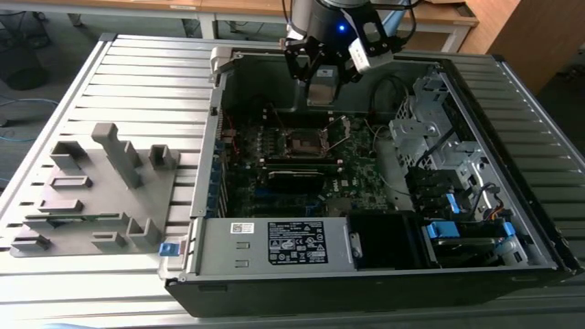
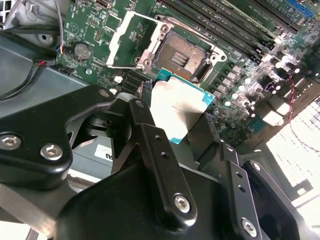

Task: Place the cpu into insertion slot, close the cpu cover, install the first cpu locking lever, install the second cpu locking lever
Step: 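Place the cpu into insertion slot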

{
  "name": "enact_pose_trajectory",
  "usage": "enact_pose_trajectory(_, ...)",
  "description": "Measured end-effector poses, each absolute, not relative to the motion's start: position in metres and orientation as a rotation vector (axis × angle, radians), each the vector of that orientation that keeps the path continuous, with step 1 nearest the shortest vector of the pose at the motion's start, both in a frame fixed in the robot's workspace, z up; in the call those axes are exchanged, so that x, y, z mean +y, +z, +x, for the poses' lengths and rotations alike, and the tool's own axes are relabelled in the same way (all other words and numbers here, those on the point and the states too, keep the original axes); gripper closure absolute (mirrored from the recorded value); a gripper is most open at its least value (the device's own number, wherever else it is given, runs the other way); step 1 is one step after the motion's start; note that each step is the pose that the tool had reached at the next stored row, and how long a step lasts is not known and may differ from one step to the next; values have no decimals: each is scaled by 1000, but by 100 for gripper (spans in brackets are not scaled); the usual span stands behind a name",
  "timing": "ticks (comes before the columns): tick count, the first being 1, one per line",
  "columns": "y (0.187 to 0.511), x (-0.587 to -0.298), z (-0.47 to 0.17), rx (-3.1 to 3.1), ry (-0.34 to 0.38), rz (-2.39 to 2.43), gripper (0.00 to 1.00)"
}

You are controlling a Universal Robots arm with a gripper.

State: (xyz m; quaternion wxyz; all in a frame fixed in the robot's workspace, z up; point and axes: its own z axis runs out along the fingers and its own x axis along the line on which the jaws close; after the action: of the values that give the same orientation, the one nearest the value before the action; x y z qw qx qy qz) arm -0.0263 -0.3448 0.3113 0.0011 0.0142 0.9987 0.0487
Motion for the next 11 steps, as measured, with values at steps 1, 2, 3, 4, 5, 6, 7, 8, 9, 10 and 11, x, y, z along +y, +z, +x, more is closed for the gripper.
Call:
enact_pose_trajectory(1,311,-345,-26,3135,152,45,46)
enact_pose_trajectory(2,311,-345,-26,3135,152,45,46)
enact_pose_trajectory(3,311,-345,-26,3135,152,45,46)
enact_pose_trajectory(4,311,-345,-26,3135,153,45,46)
enact_pose_trajectory(5,311,-345,-26,3135,153,45,46)
enact_pose_trajectory(6,311,-345,-26,3135,153,45,46)
enact_pose_trajectory(7,311,-345,-26,3135,153,45,46)
enact_pose_trajectory(8,311,-345,-26,3135,153,45,46)
enact_pose_trajectory(9,311,-345,-26,3135,153,45,46)
enact_pose_trajectory(10,311,-345,-26,3135,153,45,46)
enact_pose_trajectory(11,311,-345,-26,3135,153,45,46)
